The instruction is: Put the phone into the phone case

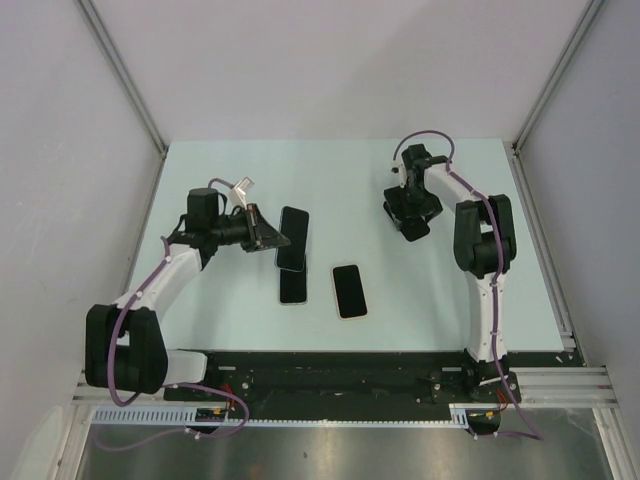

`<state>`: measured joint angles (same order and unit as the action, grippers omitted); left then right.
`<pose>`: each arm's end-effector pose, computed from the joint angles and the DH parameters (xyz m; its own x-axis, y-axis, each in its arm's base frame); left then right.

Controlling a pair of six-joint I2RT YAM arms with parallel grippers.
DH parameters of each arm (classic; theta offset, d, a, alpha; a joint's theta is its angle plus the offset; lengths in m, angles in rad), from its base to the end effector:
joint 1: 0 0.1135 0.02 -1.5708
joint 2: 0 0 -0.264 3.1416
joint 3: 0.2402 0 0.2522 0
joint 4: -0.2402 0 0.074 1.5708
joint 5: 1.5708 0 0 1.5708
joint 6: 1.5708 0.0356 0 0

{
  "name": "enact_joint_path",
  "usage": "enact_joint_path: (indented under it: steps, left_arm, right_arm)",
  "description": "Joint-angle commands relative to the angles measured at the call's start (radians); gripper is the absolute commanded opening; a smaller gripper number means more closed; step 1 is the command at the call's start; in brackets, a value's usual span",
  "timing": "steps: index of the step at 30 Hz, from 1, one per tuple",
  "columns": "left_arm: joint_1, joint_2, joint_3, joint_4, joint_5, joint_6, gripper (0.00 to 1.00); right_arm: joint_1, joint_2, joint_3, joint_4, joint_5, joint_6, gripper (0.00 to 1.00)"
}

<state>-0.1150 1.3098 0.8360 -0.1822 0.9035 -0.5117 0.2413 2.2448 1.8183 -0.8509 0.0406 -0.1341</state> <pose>0.2683 -0.0591 0.2516 -0.8659 -0.2050 -0.4563 0.3044 0.5080 -0.8058 0.4512 0.1095 0.1682 -0.8908 -0.3568 -0.2814 -0.3496 0.9337 -0.0772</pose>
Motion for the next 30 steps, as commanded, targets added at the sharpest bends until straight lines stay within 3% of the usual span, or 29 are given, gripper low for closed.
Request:
enact_joint_path:
  steps: [1, 8, 10, 12, 14, 17, 18, 20, 21, 22, 23, 26, 30]
  left_arm:
    - [0.002, -0.052, 0.011, 0.043, 0.057, 0.027, 0.03]
    - [0.003, -0.07, 0.0, 0.052, 0.067, 0.022, 0.04]
    - [0.002, -0.076, 0.0, 0.052, 0.066, 0.024, 0.04]
    - [0.002, -0.081, 0.0, 0.05, 0.066, 0.022, 0.04]
    - [0.002, -0.084, 0.0, 0.052, 0.067, 0.022, 0.04]
    - [0.003, -0.09, -0.002, 0.052, 0.067, 0.024, 0.04]
    - [0.002, -0.093, -0.003, 0.052, 0.067, 0.022, 0.04]
    - [0.003, -0.096, -0.005, 0.052, 0.064, 0.022, 0.04]
    - [0.003, -0.101, -0.003, 0.052, 0.064, 0.022, 0.04]
    - [0.002, -0.1, -0.003, 0.053, 0.067, 0.022, 0.04]
    - [0.002, -0.101, -0.003, 0.053, 0.067, 0.022, 0.04]
    - [0.002, -0.109, -0.005, 0.053, 0.063, 0.022, 0.05]
    - [0.005, -0.11, -0.008, 0.053, 0.063, 0.022, 0.05]
  right_arm:
    - [-0.025, 0.018, 0.003, -0.024, -0.079, 0.004, 0.88]
    - [-0.085, -0.114, -0.12, 0.085, -0.387, 0.129, 0.72]
    - [-0.112, -0.172, -0.234, 0.219, -0.63, 0.192, 0.67]
    - [-0.134, -0.247, -0.347, 0.365, -0.869, 0.362, 0.64]
    - [-0.146, -0.269, -0.499, 0.617, -1.014, 0.503, 0.61]
    - [-0.134, -0.278, -0.724, 1.121, -1.211, 0.892, 0.61]
    - [-0.129, -0.265, -0.787, 1.428, -1.229, 1.142, 0.62]
    - [-0.108, -0.219, -0.931, 1.771, -1.245, 1.407, 0.63]
    - [-0.1, -0.185, -0.968, 2.181, -1.237, 1.751, 0.63]
    - [-0.093, -0.069, -0.993, 2.422, -1.219, 1.93, 0.63]
    - [-0.076, -0.041, -1.017, 2.458, -1.21, 1.996, 0.63]
    - [-0.06, -0.022, -1.085, 2.454, -1.165, 1.961, 0.63]
    - [-0.062, -0.002, -1.145, 2.455, -1.147, 1.969, 0.72]
